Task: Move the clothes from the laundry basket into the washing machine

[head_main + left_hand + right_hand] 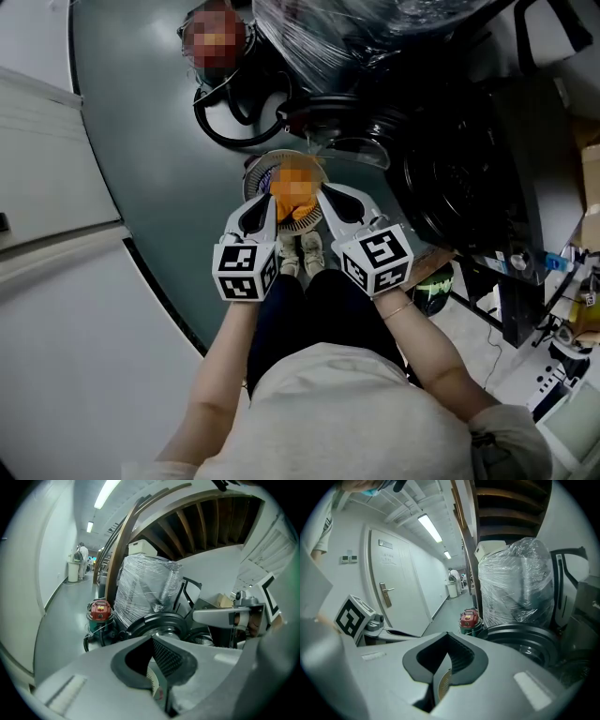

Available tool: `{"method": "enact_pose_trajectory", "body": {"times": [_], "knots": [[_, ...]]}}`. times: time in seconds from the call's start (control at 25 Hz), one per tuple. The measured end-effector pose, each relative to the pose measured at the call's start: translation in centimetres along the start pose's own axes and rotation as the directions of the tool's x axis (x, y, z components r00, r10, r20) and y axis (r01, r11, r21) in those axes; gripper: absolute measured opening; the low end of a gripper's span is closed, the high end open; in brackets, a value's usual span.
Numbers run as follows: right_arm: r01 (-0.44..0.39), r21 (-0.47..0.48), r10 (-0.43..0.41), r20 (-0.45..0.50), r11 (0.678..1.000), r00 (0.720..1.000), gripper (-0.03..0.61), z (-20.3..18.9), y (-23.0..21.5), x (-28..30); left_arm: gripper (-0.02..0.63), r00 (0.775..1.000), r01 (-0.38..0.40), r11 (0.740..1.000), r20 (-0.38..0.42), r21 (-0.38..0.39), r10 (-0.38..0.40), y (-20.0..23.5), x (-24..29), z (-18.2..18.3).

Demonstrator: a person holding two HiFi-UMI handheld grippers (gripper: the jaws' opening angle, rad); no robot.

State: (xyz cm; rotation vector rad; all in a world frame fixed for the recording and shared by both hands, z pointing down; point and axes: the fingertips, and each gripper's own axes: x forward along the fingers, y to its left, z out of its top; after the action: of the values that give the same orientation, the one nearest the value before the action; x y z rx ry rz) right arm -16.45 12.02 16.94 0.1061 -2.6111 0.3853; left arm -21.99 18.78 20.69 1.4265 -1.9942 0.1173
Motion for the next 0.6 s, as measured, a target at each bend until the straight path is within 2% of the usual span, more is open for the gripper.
{"method": "enact_pose_trajectory", "body": {"times": [0.28, 0.4, 0.6], "knots": [[-0.009, 0.018, 0.010, -0.066, 1.000, 0.998, 0.023, -4.2, -1.7, 3.6, 0.000, 0.999, -0.040, 0.999, -0.022, -0.018, 0.040, 2.8, 2.7, -3.1], [-0.007, 0.034, 0.010, -0.109, 0.999, 0.994, 0.023, -7.5, -2.3, 5.8, 0.000, 0.997, -0.065, 0.997, -0.045, -0.032, 0.063, 4.8, 4.2, -6.0], [0.002, 0.070, 0.013, -0.202, 0.998, 0.979, 0.023, -14.5, -3.7, 9.3, 0.000, 0.990, -0.114, 0.988, -0.093, -0.101, 0.105, 7.7, 7.0, -12.0]]}}
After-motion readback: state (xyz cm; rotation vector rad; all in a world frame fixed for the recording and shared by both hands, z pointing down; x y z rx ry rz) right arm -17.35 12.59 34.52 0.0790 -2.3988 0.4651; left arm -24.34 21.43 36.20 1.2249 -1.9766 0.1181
